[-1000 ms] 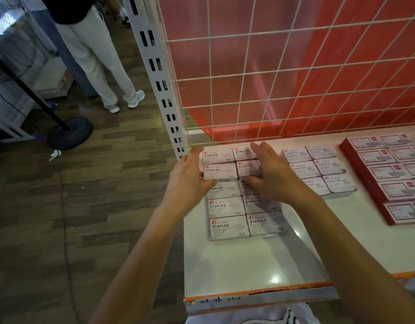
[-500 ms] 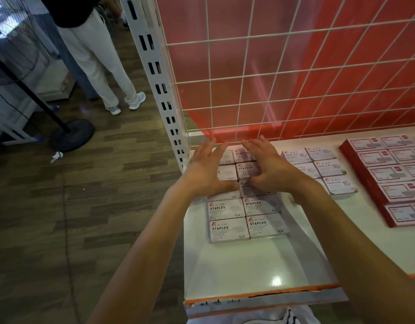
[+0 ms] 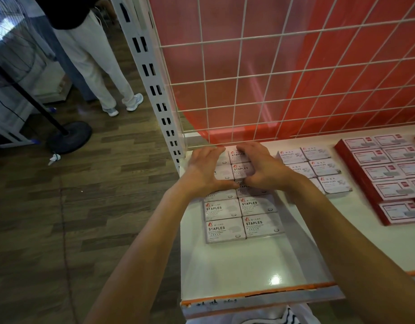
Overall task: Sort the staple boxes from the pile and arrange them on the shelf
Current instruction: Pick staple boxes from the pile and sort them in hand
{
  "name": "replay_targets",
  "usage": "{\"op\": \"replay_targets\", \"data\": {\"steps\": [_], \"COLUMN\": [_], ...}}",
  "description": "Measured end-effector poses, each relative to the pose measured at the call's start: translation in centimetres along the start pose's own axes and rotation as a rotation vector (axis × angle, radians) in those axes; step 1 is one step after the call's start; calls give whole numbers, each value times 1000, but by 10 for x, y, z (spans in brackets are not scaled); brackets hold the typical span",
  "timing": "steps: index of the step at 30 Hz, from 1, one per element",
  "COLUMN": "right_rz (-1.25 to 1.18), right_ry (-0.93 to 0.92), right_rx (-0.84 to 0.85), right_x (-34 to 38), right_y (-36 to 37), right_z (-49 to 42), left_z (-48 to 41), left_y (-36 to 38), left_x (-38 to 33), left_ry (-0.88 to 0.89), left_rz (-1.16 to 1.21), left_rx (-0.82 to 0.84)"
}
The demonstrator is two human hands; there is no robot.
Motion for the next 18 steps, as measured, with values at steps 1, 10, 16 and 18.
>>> {"op": "replay_targets", "data": {"steps": [1, 10, 16, 18], "right_rz": [-11, -21, -27, -8], "right_ry": [-3, -9, -44, -42], "right_rx": [1, -2, 88, 113], "right_x": [0, 3, 8, 9], "right_y": [1, -5, -10, -11], "right_z": [-1, 1, 2, 2], "left_z": [0, -1, -4, -4], "left_y": [0, 1, 0, 0], "left_x": [0, 1, 3, 2], "left_ry": [1, -22, -32, -33], "left_rz": [-3, 12, 17, 14], "left_rx": [-6, -43, -35, -30]}}
Point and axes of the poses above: each hand's wrist, its own z-axis away from the middle knuckle, its own y-axis out of the palm, x = y × z, the point moved 9 cm from there along -z, towards the middle knuckle, and after that the axes turned 6 degrees about -z, right-handed, at the moved point
